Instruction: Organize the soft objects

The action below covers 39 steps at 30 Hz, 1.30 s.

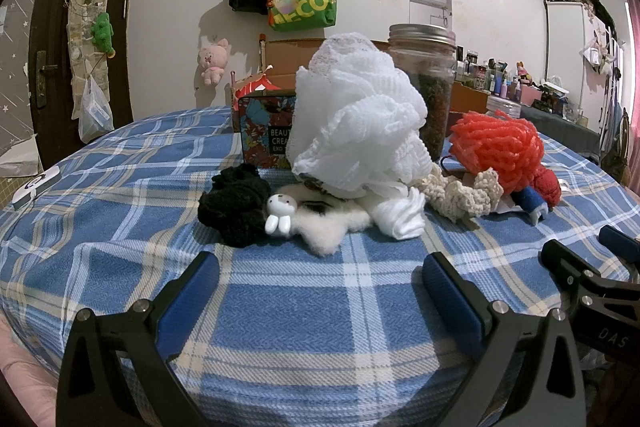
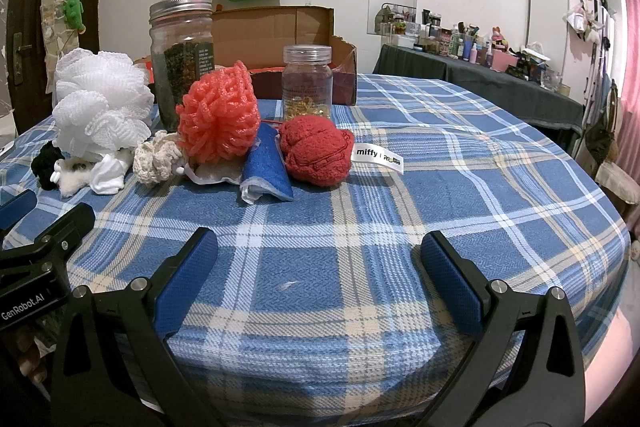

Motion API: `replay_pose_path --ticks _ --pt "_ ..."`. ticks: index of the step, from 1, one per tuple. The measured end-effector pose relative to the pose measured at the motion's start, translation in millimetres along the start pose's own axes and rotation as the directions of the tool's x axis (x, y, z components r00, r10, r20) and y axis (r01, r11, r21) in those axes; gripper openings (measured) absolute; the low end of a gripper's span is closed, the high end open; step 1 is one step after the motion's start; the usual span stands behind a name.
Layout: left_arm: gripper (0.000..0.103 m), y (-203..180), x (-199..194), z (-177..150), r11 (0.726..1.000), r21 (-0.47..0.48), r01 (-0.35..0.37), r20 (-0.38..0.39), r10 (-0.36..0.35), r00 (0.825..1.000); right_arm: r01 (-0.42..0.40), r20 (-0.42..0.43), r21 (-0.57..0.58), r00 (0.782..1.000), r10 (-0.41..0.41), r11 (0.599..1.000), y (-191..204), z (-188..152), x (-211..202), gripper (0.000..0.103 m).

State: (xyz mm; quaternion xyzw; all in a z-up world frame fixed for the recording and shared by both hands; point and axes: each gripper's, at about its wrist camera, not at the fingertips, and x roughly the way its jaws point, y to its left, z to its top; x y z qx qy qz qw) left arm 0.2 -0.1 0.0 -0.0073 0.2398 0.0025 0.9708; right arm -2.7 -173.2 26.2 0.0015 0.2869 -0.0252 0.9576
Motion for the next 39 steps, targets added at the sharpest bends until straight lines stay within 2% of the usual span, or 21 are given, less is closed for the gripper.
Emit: replay_pose_path --ticks 31,39 --pt "0.103 0.0 0.0 0.0 1.0 0.0 0.001 -0.002 -0.001 1.0 0.0 -0.004 0.001 1.0 0.0 1.0 0.6 1.0 0.0 0.103" --pt "0.103 7.3 0.3 6.4 1.0 -0.002 0.026 -0.013 -0.026 1.0 -0.014 -0.021 0.009 1.0 0.014 1.0 0.0 6.5 6.0 0.103"
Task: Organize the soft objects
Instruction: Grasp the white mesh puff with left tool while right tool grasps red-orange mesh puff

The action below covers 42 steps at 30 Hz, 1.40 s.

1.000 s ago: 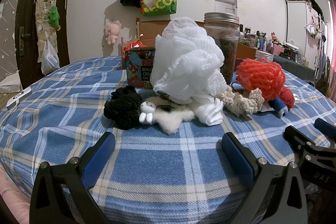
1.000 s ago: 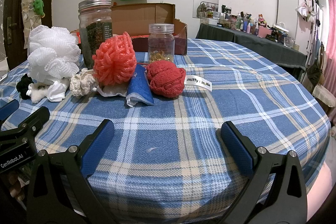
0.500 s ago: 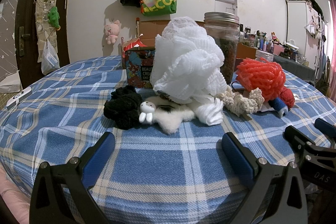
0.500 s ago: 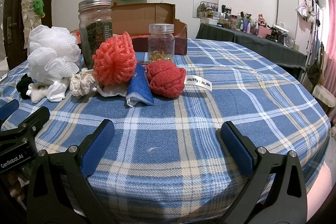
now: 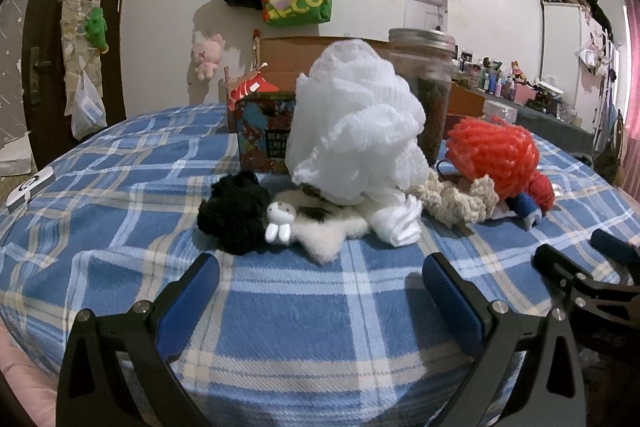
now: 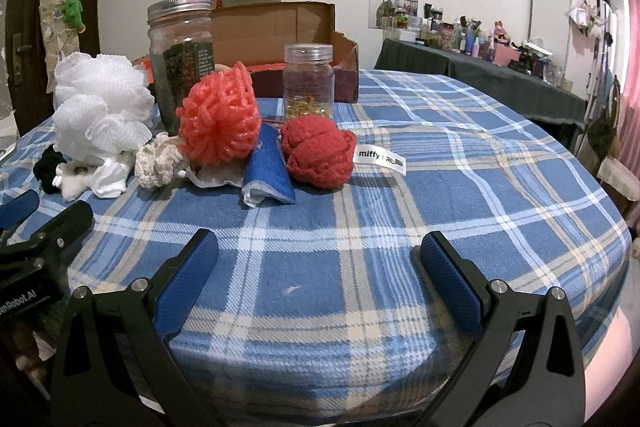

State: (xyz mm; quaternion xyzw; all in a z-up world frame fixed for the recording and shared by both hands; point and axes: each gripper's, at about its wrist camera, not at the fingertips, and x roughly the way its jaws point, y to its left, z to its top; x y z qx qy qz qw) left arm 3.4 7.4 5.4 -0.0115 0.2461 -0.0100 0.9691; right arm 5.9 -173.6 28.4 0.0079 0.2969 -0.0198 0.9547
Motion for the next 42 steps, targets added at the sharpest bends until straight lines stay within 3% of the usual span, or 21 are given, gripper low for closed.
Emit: replay_pose_path --ticks 8,19,25,32,36,38,39,40,42 --pt "0.103 8.5 -7.7 19.7 0.999 -0.016 0.036 0.043 -0.035 0.998 -0.027 0.046 0.024 0.999 0.026 0.999 -8.8 20.6 -10.9 0.103" --pt "0.103 5.0 -13.1 54.4 0.996 0.034 0.084 0.083 -0.087 0.993 -0.119 0.067 -0.007 0.991 0.12 0.993 -3.3 53.6 -10.0 0.103" --pt "0.103 6.5 -7.1 70.6 0.99 0.053 0.134 0.067 -0.137 0.988 -0.23 0.021 -0.035 0.973 0.231 0.972 -2.2 70.7 7.4 0.103" --pt "0.103 3.2 5.5 82.3 0.984 0.083 0.157 0.036 -0.161 0.986 -0.293 -0.019 -0.085 0.956 0.293 0.952 3.4 82.1 23.0 0.103" --pt "0.089 -0.4 17.1 86.3 0.979 0.103 0.176 0.006 -0.177 0.984 -0.333 -0.057 -0.12 0.943 0.329 0.935 11.3 85.4 31.3 0.088" --pt "0.077 -2.5 23.4 85.8 0.976 0.115 0.184 -0.014 -0.183 0.983 -0.345 -0.083 -0.137 0.938 0.336 0.929 16.4 85.3 37.0 0.073" --pt "0.067 -4.3 27.8 86.0 0.975 0.123 0.187 -0.029 -0.185 0.982 -0.353 -0.104 -0.145 0.935 0.34 0.924 19.8 83.7 40.8 0.055" --pt "0.064 -5.9 30.9 85.1 0.973 0.129 0.193 -0.044 -0.188 0.981 -0.365 -0.116 -0.143 0.929 0.351 0.92 21.0 82.3 42.7 0.042" --pt "0.058 -8.4 36.7 82.1 0.969 0.137 0.207 -0.075 -0.198 0.977 -0.38 -0.119 -0.13 0.923 0.367 0.916 21.0 80.6 43.3 0.041"
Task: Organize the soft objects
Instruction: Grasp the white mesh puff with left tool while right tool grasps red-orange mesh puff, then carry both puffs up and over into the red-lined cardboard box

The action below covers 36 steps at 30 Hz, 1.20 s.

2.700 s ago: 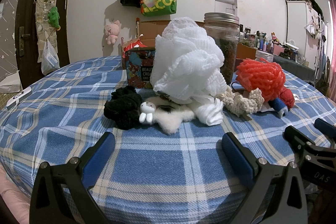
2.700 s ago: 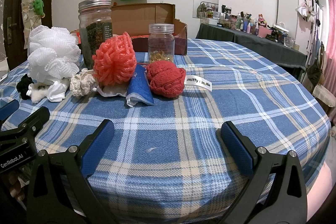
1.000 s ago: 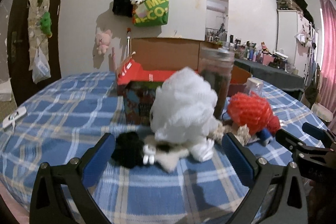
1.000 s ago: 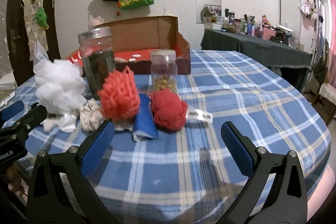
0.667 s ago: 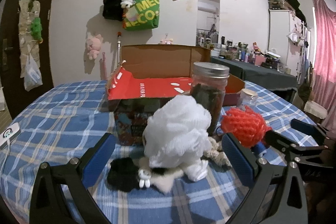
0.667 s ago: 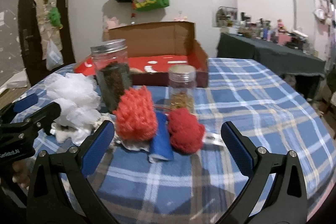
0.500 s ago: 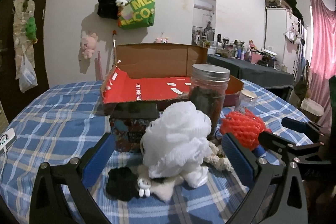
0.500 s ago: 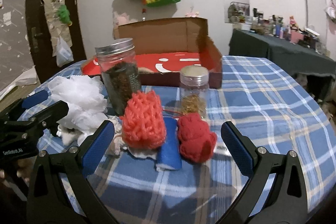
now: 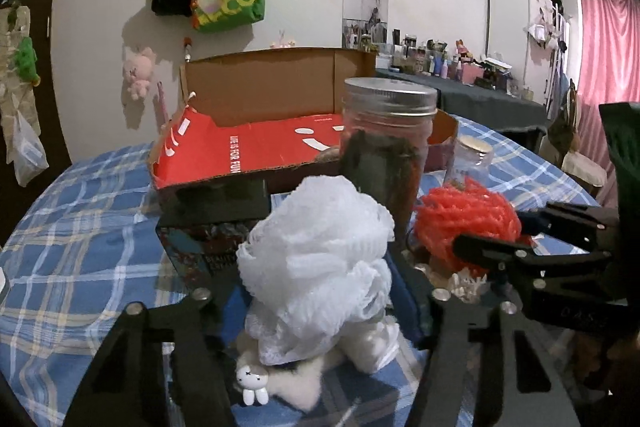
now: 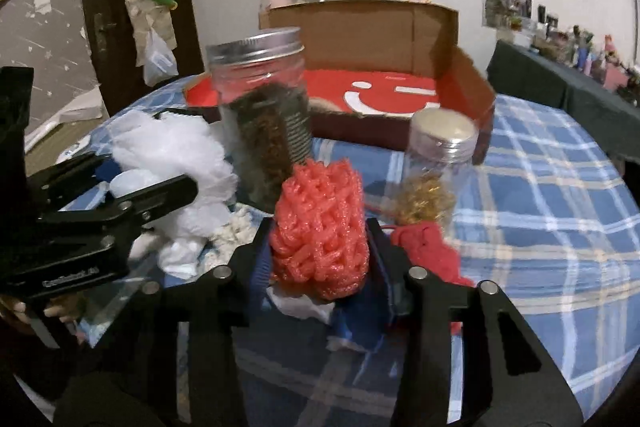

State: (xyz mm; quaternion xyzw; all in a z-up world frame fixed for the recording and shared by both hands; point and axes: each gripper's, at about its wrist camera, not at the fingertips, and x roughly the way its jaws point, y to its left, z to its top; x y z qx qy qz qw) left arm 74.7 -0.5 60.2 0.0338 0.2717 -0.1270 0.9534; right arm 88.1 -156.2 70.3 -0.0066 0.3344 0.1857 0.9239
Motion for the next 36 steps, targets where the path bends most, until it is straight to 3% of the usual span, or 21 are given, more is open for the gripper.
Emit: replay_pose_path --ticks 4,9,36 --pt "0.046 -1.3 -2.5 -0.6 1.0 0.003 -0.001 0.014 0.001 1.0 0.004 0.046 0.007 0.999 -0.004 1.0 1.7 -2.0 -9.3 0.038" --pt "0.04 1.1 -9.2 -0.5 1.0 -0.005 0.015 0.028 -0.014 1.0 0.001 0.066 0.016 0.998 -0.002 1.0 2.5 -1.7 -17.0 0.038" --pt "0.038 7.5 -69.4 25.6 1.0 0.014 0.024 0.13 -0.025 0.991 0.041 0.196 0.03 0.979 -0.046 0.999 -6.6 17.7 -80.3 0.038"
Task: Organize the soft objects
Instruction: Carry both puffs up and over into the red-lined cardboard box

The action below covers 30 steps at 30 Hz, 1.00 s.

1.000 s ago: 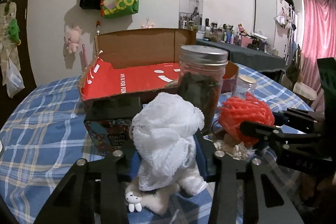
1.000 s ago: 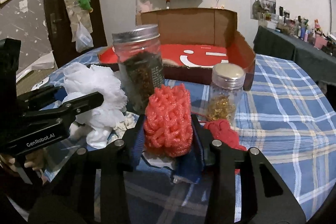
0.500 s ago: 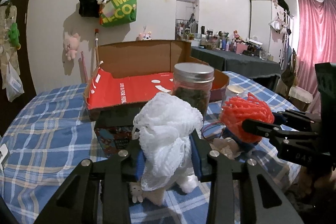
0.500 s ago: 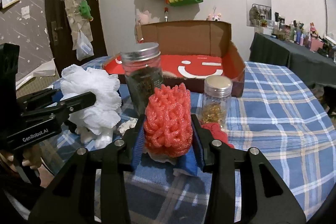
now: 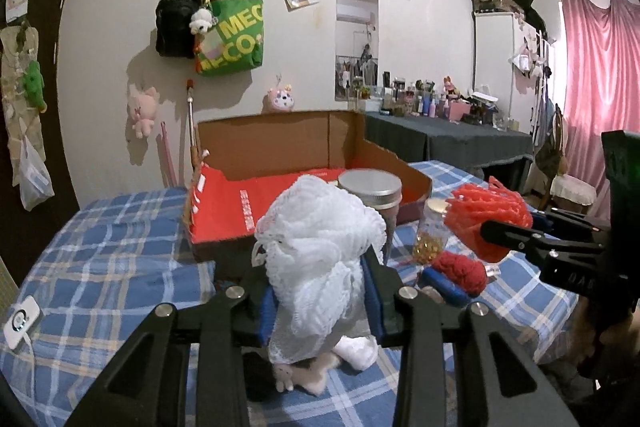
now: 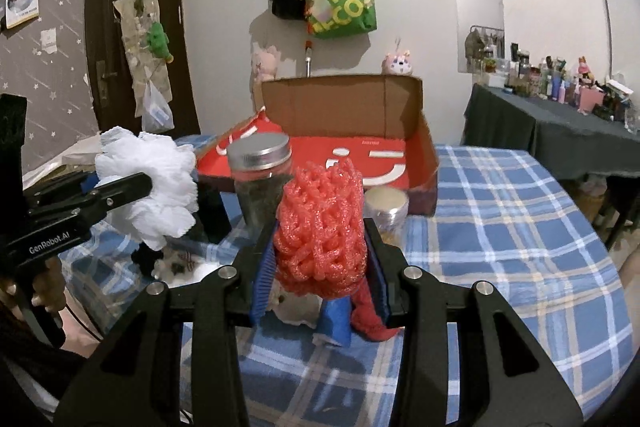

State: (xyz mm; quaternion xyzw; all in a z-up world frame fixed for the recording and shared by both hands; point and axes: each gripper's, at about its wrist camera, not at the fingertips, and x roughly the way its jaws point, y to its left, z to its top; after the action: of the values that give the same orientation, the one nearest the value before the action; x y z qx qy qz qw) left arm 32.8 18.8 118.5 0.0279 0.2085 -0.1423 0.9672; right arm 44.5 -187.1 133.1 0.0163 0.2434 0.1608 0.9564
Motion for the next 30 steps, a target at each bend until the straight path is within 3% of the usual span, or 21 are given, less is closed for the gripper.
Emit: replay_pose_path --ticks 9,14,23,30 --pt "0.038 11.7 -13.6 28.1 1.0 0.01 0.004 0.054 -0.004 0.999 0.022 0.077 -0.058 0.997 -0.018 0.998 -1.1 29.0 -12.0 0.038" --pt "0.038 23.3 -5.6 49.1 0.999 0.023 0.029 0.058 -0.03 0.998 -0.007 0.087 -0.092 0.996 0.015 0.996 -6.3 54.8 -3.5 0.038" --pt "0.038 41.1 31.7 86.8 0.995 0.075 0.066 0.009 -0.066 0.998 -0.055 0.036 -0.16 0.997 0.062 0.986 -14.9 100.5 35.0 0.038" --pt "0.038 50.2 77.1 115.4 0.987 0.118 0.111 -0.063 -0.105 0.993 -0.099 -0.064 -0.194 0.994 0.088 0.976 -20.7 132.9 89.7 0.038"
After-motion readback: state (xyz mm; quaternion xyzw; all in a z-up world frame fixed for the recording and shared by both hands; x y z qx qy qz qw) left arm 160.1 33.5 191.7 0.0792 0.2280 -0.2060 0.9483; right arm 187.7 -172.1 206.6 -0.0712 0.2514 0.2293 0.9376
